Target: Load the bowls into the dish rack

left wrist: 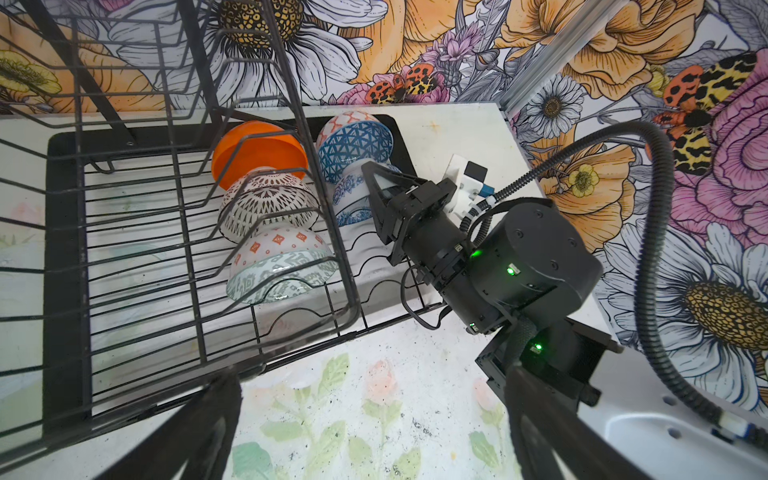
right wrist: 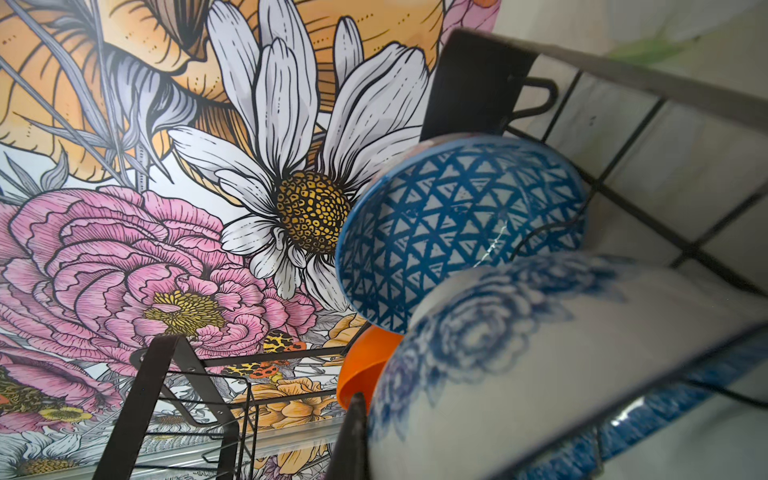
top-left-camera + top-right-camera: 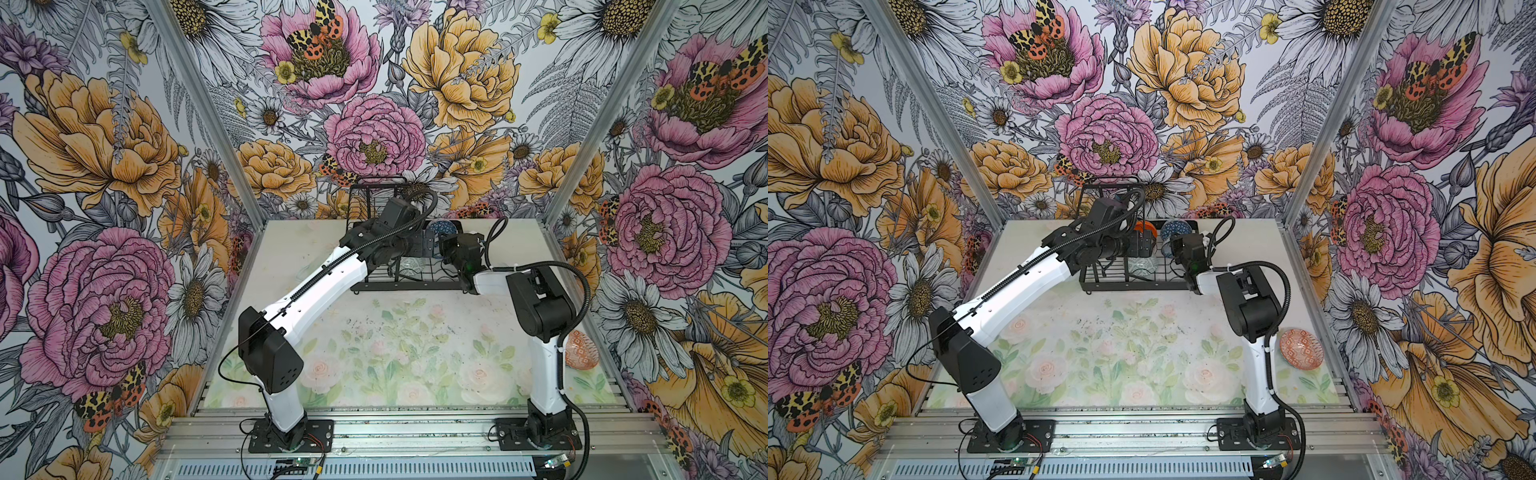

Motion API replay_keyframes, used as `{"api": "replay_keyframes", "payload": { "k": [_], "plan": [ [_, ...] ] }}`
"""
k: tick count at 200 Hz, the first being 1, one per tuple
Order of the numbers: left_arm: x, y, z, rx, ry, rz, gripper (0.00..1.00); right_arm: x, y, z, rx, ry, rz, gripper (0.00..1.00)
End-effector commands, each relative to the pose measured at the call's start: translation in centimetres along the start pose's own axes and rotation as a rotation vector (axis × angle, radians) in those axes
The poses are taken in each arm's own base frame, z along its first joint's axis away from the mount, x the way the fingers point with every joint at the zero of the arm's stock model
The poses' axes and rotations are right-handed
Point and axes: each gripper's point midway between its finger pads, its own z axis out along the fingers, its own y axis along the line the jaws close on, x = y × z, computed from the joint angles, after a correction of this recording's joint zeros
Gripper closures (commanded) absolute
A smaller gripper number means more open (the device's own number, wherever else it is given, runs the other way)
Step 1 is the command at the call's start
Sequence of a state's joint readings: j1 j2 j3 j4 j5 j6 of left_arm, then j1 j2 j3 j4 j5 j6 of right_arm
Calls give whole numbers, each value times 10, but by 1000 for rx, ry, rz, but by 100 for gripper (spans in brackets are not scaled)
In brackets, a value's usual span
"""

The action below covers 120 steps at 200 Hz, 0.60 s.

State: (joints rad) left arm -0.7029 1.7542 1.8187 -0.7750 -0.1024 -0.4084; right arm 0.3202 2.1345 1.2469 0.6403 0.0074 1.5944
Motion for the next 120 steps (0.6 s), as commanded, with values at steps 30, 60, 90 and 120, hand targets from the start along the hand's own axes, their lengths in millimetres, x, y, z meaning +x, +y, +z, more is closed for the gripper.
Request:
{"api": "replay_keyframes", "payload": {
  "k": [30, 60, 90, 120],
  "plan": [
    [-1, 1, -14, 0, -21, 10, 1, 6, -46, -12, 245, 4, 36, 97],
    [2, 2, -18, -10, -26, 9, 1, 8, -50, -13, 284, 16, 38, 93],
    [3, 2, -22, -13, -31, 6, 1, 7, -55, -17, 297, 17, 24, 91],
    [3, 1, -22, -14, -32, 7, 1, 6, -54, -18, 295, 20, 21, 85]
  ]
}}
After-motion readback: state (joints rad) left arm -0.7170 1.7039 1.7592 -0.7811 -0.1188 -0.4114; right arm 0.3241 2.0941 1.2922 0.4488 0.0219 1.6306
